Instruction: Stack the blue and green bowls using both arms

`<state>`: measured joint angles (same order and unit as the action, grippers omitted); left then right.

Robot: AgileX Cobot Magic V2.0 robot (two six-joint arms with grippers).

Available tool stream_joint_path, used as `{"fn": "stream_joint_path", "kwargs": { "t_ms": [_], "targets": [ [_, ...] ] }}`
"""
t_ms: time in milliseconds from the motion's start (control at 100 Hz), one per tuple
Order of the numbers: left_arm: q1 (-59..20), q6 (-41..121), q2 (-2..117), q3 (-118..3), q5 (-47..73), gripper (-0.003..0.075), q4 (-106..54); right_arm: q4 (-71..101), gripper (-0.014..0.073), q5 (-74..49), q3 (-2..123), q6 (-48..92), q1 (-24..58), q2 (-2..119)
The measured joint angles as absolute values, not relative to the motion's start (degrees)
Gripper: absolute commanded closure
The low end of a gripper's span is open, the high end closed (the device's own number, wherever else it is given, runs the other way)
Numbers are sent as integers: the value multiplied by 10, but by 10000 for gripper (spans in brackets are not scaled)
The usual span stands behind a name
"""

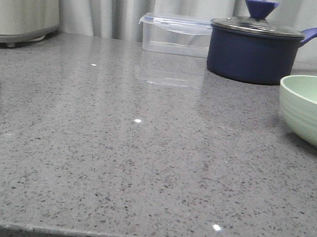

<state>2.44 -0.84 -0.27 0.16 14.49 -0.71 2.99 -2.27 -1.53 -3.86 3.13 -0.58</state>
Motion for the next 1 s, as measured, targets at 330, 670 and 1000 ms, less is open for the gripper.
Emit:
{"fn": "stream_joint_path", "kwargs": {
  "t_ms": [330, 670, 1000],
  "targets": [
    [24, -8, -3, 2, 145, 741, -4, 30, 674, -23, -15, -39, 31, -6],
    [24, -7, -3, 2, 141, 741, 0, 30, 674, -23, -15, -39, 31, -6],
    [24, -6, -3, 2, 70, 741, 0, 30, 674, -23, -15, -39, 31, -6]
  ]
}}
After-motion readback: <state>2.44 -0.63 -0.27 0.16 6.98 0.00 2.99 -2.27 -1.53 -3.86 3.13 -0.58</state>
